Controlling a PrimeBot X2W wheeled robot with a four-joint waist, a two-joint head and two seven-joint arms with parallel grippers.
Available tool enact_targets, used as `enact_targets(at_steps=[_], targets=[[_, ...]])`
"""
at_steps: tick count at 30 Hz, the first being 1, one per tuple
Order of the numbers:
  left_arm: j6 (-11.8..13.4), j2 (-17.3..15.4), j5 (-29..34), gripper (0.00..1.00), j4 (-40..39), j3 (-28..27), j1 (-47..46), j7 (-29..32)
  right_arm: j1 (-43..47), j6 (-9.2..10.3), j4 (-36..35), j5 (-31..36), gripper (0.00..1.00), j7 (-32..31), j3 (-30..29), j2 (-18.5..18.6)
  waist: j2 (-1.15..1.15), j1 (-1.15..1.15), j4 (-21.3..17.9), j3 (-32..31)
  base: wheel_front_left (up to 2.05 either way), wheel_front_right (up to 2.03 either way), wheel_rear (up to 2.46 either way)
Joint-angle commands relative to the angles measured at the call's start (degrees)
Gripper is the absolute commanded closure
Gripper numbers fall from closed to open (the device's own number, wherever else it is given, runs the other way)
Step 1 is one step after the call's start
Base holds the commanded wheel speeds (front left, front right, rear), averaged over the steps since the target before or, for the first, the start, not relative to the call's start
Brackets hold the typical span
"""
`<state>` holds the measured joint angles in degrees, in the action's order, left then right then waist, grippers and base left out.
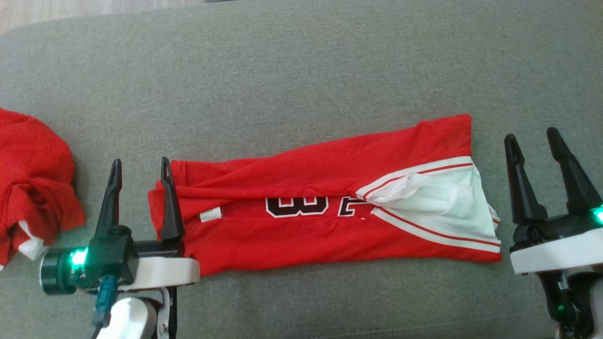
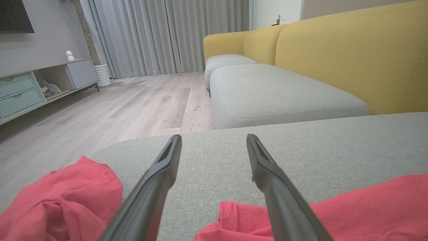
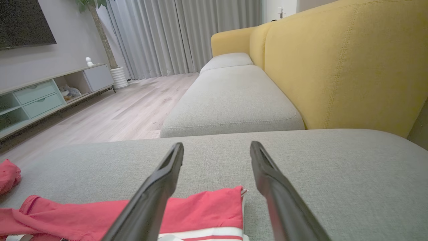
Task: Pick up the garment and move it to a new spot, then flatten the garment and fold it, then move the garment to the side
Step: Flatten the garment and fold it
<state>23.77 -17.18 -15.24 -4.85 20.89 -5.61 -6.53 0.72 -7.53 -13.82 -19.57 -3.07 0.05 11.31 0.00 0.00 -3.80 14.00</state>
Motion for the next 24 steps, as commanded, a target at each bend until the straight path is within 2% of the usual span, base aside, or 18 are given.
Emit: enact_targets(at_steps=[1,8,11,18,24], targets=[[0.5,-1.3,-0.1,0.00,-2.2,-1.9,-1.5,0.1,-0.8,0.04,-2.1,0.5,0.00,-0.1,1.1,0.3,0.00,0.00,0.0,0.0,0.00,0.00,0.00],[0.3,-1.4,-0.5,0.00,-2.2,-1.8,-2.0,-0.2,-1.0,0.04,-1.8,0.2,0.00,-0.5,0.9,0.0,0.00,0.00,0.3,0.3,0.00,0.00,0.00],[0.2,-1.3,-0.4,0.00,-2.0,-1.6,-2.3,-0.8,-0.8,0.04,0.5,-0.6,0.00,-1.6,1.0,0.2,0.00,0.00,0.7,0.4,0.00,0.00,0.00],[-1.0,-0.4,-0.5,0.00,-1.1,-0.2,-3.8,-2.8,-2.0,0.04,16.9,-2.3,0.00,-2.7,3.8,3.7,0.00,0.00,3.3,1.3,0.00,0.00,0.00],[-2.1,0.3,-0.5,0.00,-0.2,0.8,-4.7,-4.8,-6.0,0.04,30.7,-4.8,0.00,-1.5,5.2,4.0,0.00,0.00,5.5,1.7,0.00,0.00,0.00]])
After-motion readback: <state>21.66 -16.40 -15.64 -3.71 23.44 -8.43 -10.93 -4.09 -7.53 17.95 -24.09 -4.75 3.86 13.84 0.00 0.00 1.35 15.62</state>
